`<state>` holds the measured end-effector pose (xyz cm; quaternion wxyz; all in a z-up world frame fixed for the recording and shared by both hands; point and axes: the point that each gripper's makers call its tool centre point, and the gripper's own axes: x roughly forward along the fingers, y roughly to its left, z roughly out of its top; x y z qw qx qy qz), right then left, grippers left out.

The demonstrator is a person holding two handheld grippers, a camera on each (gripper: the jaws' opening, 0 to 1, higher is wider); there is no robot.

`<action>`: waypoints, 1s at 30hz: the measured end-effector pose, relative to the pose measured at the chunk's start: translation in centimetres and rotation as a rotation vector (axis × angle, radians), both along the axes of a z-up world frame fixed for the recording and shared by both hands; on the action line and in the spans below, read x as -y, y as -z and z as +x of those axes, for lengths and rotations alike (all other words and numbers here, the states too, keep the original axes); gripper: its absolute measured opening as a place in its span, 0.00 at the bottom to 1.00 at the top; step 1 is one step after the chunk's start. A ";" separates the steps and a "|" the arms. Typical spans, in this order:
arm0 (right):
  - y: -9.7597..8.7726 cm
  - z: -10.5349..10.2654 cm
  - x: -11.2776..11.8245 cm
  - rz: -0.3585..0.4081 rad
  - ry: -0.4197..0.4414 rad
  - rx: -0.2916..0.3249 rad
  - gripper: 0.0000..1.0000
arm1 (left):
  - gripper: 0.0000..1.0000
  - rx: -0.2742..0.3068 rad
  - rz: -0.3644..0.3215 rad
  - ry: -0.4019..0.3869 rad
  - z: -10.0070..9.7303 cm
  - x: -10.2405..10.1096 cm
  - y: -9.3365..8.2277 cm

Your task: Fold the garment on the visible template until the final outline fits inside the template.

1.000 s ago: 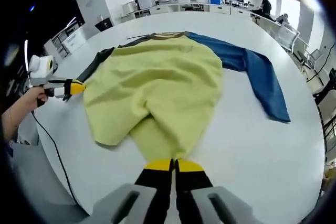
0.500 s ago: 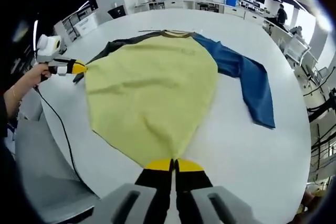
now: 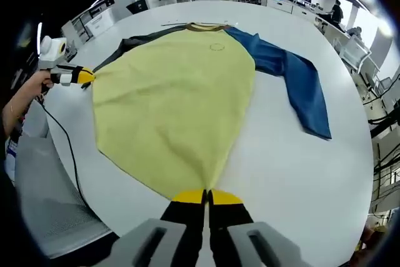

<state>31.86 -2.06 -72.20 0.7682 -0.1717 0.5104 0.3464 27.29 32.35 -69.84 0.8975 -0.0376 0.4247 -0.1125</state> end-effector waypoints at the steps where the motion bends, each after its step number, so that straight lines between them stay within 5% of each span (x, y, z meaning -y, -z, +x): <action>1: 0.1 0.0 0.0 0.000 0.003 0.000 0.00 | 0.00 -0.005 0.001 -0.002 -0.1 -0.1 0.2; 10: 0.8 0.0 -0.1 -0.018 -0.019 0.023 0.00 | 0.07 -0.002 0.065 0.022 -0.4 -0.6 1.2; 19: -1.1 1.0 -1.0 0.007 -0.001 0.119 0.41 | 0.50 0.119 0.121 0.027 -0.4 -1.1 -1.2; 26: -3.5 0.5 -4.8 0.103 -0.117 0.156 0.57 | 0.91 0.225 0.130 -0.005 -0.9 -1.3 -3.8; 30: -4.4 -0.1 -7.4 0.135 -0.197 0.180 0.64 | 0.99 0.238 0.127 -0.018 -1.7 -1.5 -4.7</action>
